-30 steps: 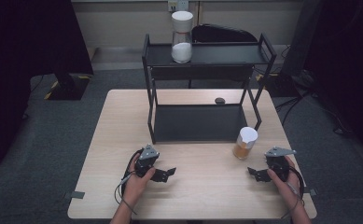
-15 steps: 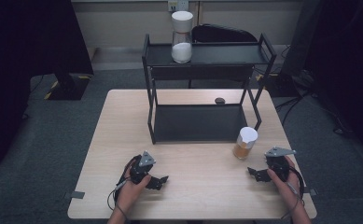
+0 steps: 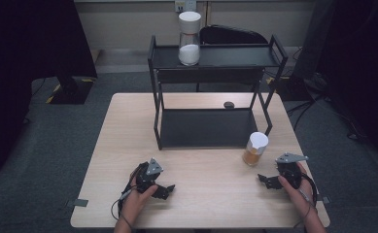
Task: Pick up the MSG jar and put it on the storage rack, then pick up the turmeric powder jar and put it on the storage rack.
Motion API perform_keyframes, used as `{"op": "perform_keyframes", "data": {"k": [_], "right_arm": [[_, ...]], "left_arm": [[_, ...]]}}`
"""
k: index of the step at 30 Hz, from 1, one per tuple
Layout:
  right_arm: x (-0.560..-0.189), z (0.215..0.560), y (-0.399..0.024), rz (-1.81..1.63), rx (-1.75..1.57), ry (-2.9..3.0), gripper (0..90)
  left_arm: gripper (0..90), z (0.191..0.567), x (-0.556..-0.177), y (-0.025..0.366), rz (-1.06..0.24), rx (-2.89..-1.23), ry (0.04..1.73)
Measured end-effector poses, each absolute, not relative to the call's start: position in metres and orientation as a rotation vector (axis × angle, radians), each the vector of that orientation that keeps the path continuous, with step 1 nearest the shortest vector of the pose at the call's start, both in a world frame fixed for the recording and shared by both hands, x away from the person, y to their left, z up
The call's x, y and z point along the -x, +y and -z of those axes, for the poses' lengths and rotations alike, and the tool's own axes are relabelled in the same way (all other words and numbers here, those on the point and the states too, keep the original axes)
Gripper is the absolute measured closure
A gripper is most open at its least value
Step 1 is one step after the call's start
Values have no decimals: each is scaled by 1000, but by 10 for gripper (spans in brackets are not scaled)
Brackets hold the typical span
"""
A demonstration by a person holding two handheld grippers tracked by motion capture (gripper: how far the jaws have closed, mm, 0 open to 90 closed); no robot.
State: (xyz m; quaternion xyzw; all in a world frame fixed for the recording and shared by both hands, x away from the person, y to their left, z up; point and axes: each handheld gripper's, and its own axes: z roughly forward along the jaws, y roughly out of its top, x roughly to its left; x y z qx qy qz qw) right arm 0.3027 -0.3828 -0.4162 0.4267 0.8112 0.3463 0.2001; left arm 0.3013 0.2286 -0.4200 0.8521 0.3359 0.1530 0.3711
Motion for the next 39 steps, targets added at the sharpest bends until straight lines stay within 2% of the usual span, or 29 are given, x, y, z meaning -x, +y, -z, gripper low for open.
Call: {"op": "perform_keyframes", "data": {"k": [17,19,39], "right_arm": [[-305,416,-387,-992,-1202,2272,0],[-306,413,-387,-993,-1193,2274,26],[-325,388,-376,-1134,-1110,2251,11]], "left_arm": [[0,420,-301,228,-393,-2184,862],[0,420,-301,228,-393,-2184,862],[0,420,-301,228,-393,-2185,861]]}}
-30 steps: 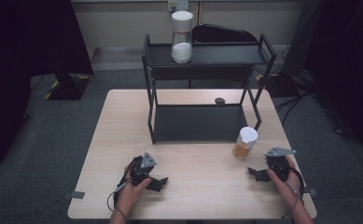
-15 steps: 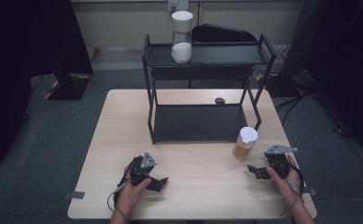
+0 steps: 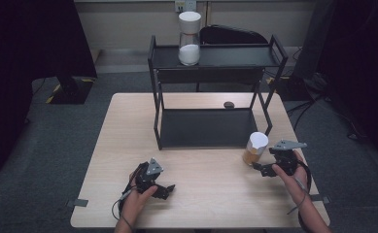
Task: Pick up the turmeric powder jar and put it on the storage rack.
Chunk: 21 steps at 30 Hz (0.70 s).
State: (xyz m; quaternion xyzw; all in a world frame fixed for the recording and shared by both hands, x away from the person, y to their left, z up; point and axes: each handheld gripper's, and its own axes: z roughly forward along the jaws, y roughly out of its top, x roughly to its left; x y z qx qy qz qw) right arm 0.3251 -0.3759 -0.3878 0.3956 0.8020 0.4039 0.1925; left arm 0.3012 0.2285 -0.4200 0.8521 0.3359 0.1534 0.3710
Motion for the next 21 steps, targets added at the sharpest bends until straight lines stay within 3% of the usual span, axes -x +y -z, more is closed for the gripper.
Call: {"op": "perform_keyframes", "data": {"k": [16,21], "right_arm": [[-345,395,-374,-1219,-1056,2240,25],[-351,396,-376,-1234,-1023,2257,137]], "left_arm": [[0,420,-301,228,-393,-2185,861],[0,420,-301,228,-393,-2185,862]]}}
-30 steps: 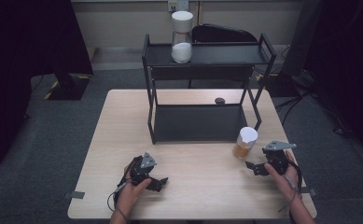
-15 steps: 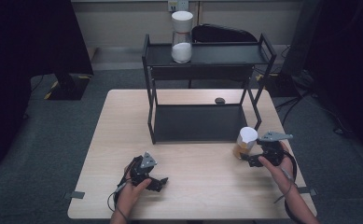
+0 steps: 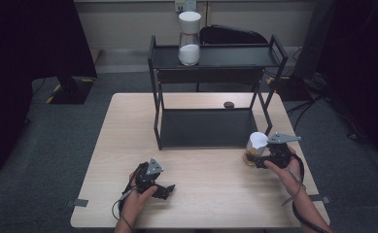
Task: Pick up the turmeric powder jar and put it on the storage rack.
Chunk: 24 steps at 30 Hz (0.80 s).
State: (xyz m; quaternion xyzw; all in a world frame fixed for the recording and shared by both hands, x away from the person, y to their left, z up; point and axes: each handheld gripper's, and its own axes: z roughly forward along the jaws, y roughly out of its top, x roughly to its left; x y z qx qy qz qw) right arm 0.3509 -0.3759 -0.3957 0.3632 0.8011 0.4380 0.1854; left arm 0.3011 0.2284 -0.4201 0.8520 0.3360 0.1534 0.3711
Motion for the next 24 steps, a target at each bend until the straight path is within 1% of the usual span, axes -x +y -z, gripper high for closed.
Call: {"op": "perform_keyframes", "data": {"k": [2,3,5,8,10,24], "right_arm": [[-352,396,-376,-1228,-1017,2261,164],[-353,397,-377,-1238,-1011,2266,193],[-353,400,-379,-1264,-1009,2254,202],[-356,401,-381,-1280,-999,2261,244],[-357,402,-382,-1299,-983,2259,287],[-356,395,-382,-1270,-988,2269,303]], "left_arm": [[0,420,-301,228,-393,-2185,861],[0,420,-301,228,-394,-2185,861],[0,420,-301,228,-393,-2185,862],[0,420,-301,228,-394,-2185,861],[0,420,-301,228,-394,-2185,861],[0,420,-301,228,-393,-2185,862]]}}
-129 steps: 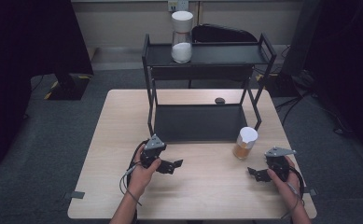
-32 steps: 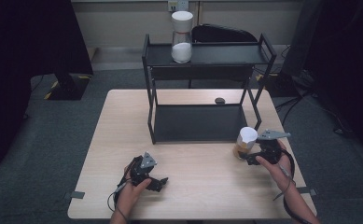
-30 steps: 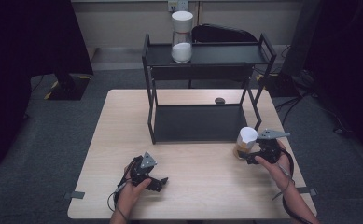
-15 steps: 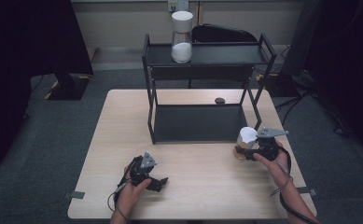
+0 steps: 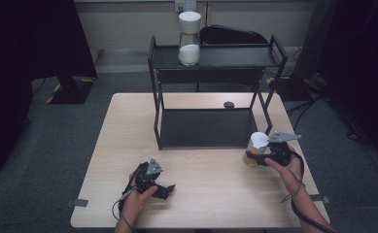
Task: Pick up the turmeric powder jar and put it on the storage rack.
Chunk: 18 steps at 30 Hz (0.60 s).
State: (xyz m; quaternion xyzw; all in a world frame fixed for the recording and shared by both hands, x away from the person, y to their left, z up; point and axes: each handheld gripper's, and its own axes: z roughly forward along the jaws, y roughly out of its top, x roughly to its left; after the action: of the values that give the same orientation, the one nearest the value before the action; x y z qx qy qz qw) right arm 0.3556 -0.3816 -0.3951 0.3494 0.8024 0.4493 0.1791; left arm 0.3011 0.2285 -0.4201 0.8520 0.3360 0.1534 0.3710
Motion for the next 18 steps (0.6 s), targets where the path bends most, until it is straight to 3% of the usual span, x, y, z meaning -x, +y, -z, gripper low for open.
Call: {"op": "perform_keyframes", "data": {"k": [18], "right_arm": [[-371,353,-359,-1264,-935,2349,305]], "left_arm": [[0,420,-301,228,-393,-2185,862]]}}
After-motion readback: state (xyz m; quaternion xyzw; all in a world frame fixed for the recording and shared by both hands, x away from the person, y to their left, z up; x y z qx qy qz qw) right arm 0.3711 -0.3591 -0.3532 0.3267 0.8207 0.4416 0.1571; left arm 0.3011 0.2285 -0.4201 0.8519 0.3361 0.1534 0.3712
